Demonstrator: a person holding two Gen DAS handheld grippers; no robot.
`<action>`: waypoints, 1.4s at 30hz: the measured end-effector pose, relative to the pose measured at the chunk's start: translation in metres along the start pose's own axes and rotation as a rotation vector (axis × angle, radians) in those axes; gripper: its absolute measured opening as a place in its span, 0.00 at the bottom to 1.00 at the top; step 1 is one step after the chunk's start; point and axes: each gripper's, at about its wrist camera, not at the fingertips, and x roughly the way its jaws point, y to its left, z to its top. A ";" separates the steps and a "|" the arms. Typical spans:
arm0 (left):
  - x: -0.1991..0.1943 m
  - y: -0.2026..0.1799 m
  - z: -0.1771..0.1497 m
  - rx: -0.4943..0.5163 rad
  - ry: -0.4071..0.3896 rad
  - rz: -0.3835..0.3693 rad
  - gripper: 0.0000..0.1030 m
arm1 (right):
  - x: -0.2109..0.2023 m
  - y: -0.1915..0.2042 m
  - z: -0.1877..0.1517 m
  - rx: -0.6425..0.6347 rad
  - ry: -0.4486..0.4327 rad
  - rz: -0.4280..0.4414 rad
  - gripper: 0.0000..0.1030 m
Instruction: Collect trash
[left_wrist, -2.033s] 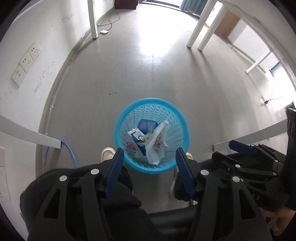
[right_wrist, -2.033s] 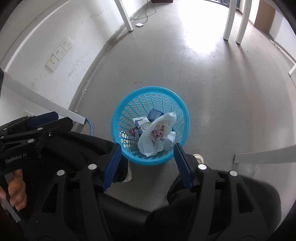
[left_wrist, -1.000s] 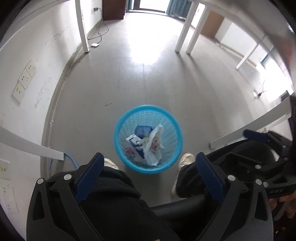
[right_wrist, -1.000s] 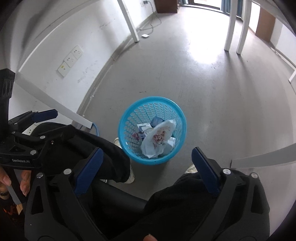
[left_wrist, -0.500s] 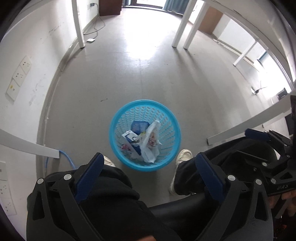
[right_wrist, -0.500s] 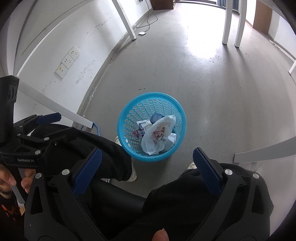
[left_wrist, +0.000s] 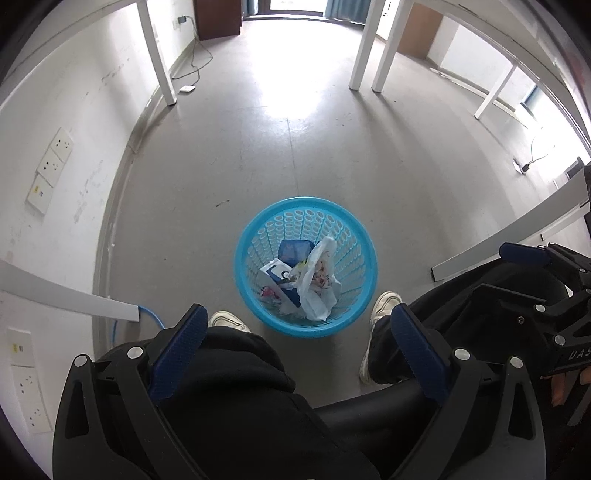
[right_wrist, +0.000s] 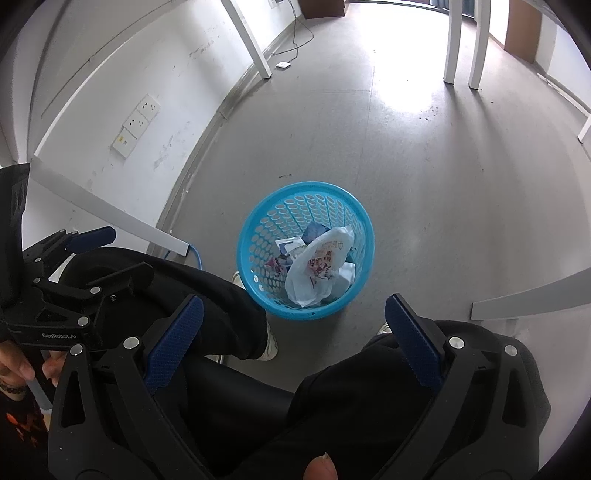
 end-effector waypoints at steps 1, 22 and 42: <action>0.000 0.001 0.000 -0.003 0.001 -0.004 0.94 | -0.001 0.001 0.000 -0.004 -0.003 0.000 0.92; 0.004 0.005 -0.001 -0.042 0.018 -0.048 0.94 | -0.001 0.005 -0.001 -0.008 0.000 0.021 0.92; 0.004 0.006 -0.001 -0.040 0.023 -0.031 0.94 | -0.002 0.007 -0.001 -0.008 0.008 0.035 0.92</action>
